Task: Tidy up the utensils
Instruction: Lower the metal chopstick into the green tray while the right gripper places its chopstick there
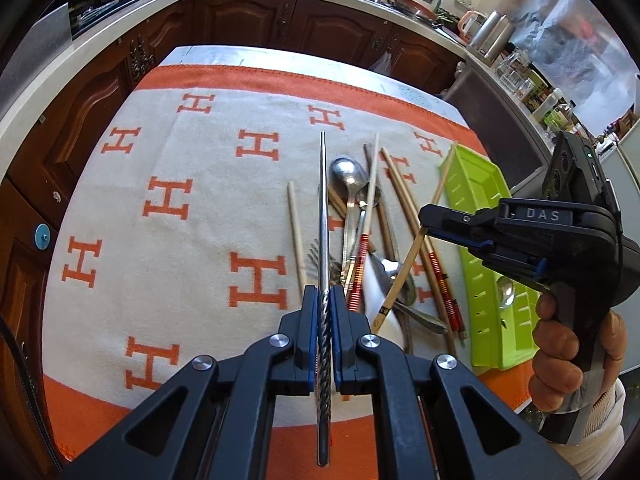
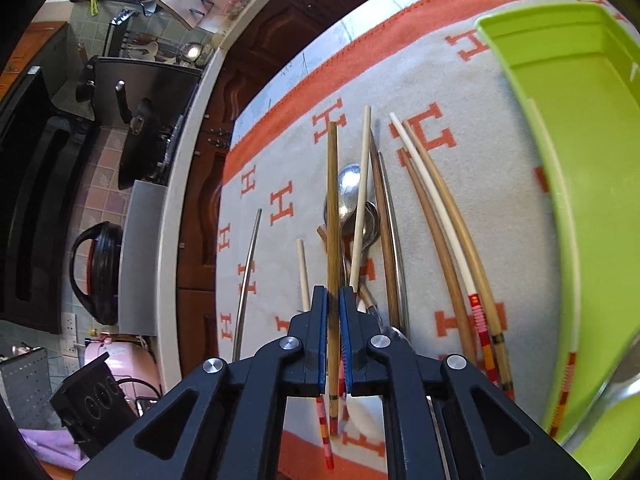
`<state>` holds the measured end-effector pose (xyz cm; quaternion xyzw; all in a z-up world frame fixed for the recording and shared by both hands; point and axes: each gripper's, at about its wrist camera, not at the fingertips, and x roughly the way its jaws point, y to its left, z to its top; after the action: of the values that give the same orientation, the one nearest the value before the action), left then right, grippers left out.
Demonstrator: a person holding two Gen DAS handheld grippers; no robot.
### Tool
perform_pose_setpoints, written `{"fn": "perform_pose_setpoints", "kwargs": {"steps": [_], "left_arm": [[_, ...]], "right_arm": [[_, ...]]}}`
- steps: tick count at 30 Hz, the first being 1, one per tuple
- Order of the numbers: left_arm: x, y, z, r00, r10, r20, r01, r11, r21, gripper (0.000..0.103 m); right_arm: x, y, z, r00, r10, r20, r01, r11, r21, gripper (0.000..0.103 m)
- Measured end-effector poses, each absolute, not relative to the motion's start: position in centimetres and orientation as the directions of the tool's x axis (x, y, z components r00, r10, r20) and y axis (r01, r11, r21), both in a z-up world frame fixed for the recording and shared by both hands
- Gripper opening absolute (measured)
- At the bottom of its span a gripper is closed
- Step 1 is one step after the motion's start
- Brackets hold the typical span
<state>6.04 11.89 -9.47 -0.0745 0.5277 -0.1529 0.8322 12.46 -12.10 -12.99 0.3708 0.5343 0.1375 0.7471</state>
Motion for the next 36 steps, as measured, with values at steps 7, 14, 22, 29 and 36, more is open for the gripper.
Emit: {"fn": "perform_pose_setpoints", "kwargs": {"steps": [7,14,22,29,36], "left_arm": [[4.4,9.4,-7.4,0.415,-0.351,-0.840,0.237,0.933,-0.272,0.004],[3.1,5.6,-5.4,0.423,-0.378,-0.824,0.317,0.913,-0.256,0.004],[3.3,-1.3,-4.2,0.404,-0.419,-0.813,0.409,0.878,-0.250,0.004],[4.7,-7.3,-4.8,0.351,-0.451,-0.821,0.437,0.854,-0.282,0.004],[6.0,-11.6,-8.3,0.288,-0.436,-0.853,0.429,0.855,-0.292,0.004]], "right_arm": [[8.5,-15.9,-8.1,0.475,0.585,-0.657,0.141,0.687,0.713,0.006],[2.9,-21.4,-2.4,0.554,0.525,-0.646,0.128,0.713,0.689,0.006],[-3.1,-29.3,1.2,0.608,0.357,-0.709,0.226,0.778,0.586,0.006],[-5.9,-33.2,2.6,0.616,0.242,-0.750,0.278,0.824,0.494,0.006],[-5.9,-33.5,2.9,0.575,0.151,-0.804,0.271,0.892,0.362,0.006]]}}
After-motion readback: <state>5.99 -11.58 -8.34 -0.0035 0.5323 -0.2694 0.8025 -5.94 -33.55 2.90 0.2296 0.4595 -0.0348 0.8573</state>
